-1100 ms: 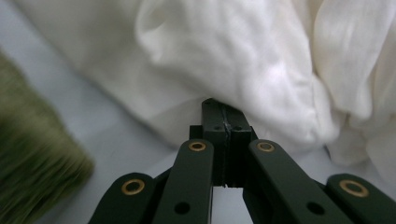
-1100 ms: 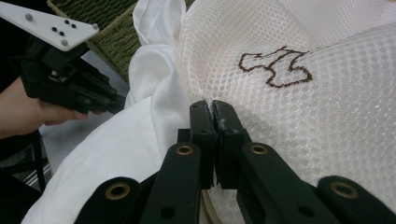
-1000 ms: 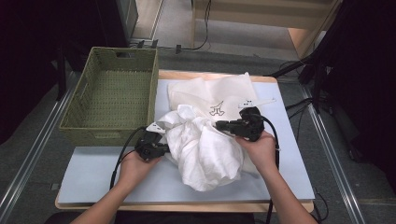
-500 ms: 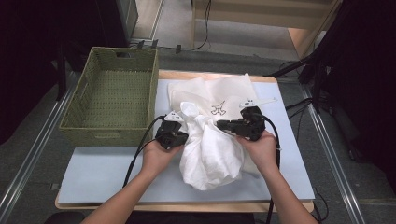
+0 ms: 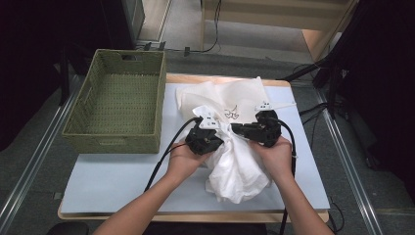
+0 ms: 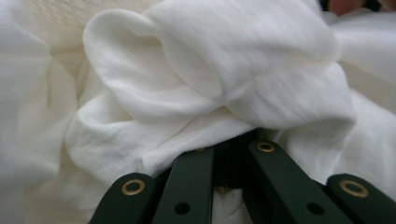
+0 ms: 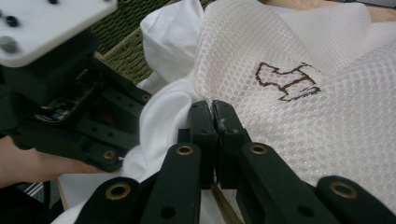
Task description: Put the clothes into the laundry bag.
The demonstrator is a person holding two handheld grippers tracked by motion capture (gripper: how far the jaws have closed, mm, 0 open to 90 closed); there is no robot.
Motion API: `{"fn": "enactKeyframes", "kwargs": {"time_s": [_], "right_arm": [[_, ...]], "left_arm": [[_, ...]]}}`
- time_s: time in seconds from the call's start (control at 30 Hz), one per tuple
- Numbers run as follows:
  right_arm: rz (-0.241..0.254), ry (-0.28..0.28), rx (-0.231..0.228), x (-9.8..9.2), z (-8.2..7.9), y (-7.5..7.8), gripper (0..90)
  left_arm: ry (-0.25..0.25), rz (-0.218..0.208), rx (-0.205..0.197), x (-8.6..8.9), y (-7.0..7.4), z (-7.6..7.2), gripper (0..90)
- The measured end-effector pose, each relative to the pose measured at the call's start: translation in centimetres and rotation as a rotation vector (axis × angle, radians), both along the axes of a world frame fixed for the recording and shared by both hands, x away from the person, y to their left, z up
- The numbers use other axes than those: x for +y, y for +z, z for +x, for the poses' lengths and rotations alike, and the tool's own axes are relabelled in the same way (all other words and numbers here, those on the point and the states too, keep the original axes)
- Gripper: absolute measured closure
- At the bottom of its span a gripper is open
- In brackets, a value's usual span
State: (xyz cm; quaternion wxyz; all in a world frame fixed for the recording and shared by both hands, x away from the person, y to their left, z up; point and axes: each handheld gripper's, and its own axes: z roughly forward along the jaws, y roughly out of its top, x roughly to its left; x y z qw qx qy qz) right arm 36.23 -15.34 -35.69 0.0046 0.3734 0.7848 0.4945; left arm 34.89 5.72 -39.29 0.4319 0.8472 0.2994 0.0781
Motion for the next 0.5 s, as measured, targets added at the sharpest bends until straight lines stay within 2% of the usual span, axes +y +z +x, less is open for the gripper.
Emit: {"fn": "enactKeyframes", "kwargs": {"time_s": [0.1,0.27,0.37,0.4,0.47,0.5], "right_arm": [[0.041,0.015,0.015,0.0,-0.1,0.3,89.7],[0.066,0.023,-0.016,0.2,-0.8,1.6,89.8],[0.131,0.041,-0.007,-0.4,-1.0,2.4,89.9],[0.148,0.043,-0.004,-0.6,-1.1,2.7,89.9],[0.151,0.039,-0.013,-0.9,-1.2,3.1,89.8],[0.131,0.035,-0.024,-1.0,-1.2,3.0,89.8]], "left_arm": [[0.009,0.011,0.012,-0.4,-0.5,0.5,90.0],[0.033,0.016,0.026,-0.8,-0.9,1.4,90.0],[0.069,0.038,0.035,-0.6,-1.6,2.4,90.0],[0.087,0.035,0.052,-0.4,-1.9,2.7,90.0],[0.102,0.025,0.081,0.0,-2.4,3.2,90.0],[0.105,0.020,0.093,0.2,-2.6,3.2,90.0]]}}
